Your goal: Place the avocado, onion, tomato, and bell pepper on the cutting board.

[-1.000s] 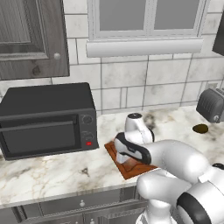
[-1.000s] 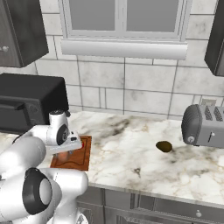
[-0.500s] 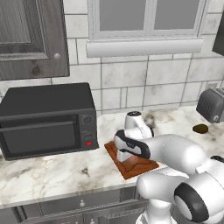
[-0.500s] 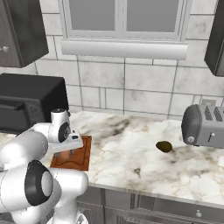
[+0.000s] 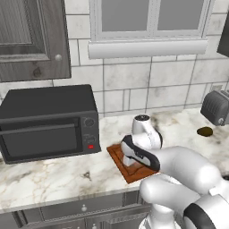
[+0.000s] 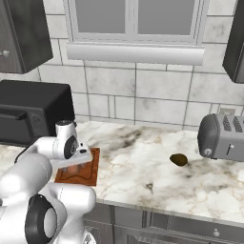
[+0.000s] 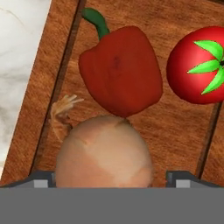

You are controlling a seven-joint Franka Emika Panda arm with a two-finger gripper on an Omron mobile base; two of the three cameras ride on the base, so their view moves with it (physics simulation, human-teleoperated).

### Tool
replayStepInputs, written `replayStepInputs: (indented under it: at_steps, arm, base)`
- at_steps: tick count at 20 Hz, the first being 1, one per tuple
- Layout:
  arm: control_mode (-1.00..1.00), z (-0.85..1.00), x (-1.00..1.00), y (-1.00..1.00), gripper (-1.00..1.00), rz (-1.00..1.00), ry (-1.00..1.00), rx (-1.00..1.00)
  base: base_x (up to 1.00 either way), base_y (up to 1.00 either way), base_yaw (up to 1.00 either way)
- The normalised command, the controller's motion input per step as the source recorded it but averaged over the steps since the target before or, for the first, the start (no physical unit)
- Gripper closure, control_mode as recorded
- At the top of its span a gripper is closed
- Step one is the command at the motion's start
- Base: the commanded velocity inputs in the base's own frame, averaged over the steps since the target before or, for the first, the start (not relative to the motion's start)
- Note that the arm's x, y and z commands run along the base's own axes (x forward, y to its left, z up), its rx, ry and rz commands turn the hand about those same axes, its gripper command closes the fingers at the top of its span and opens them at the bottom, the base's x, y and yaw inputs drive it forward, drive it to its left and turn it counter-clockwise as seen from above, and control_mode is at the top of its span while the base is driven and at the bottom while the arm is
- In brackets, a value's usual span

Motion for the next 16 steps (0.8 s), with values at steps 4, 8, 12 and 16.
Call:
replayStepInputs:
  at_steps: [4,8,12,16]
  arm:
    - [-1.0,0.05,-0.34,0.0,-1.0,0.0,-0.16,0.0]
    - [-1.0,0.43,-0.66,-0.01,-1.0,0.0,-0.24,0.0]
    - [-1.0,0.51,-0.75,-0.21,-1.0,0.0,-0.26,0.0]
    - [-1.0,0.49,-0.83,-0.48,-1.0,0.0,-0.3,0.0]
  base:
    - [0.0,0.0,0.0]
    - [0.0,0.0,0.0]
    - [0.0,0.0,0.0]
    - [0.0,0.0,0.0]
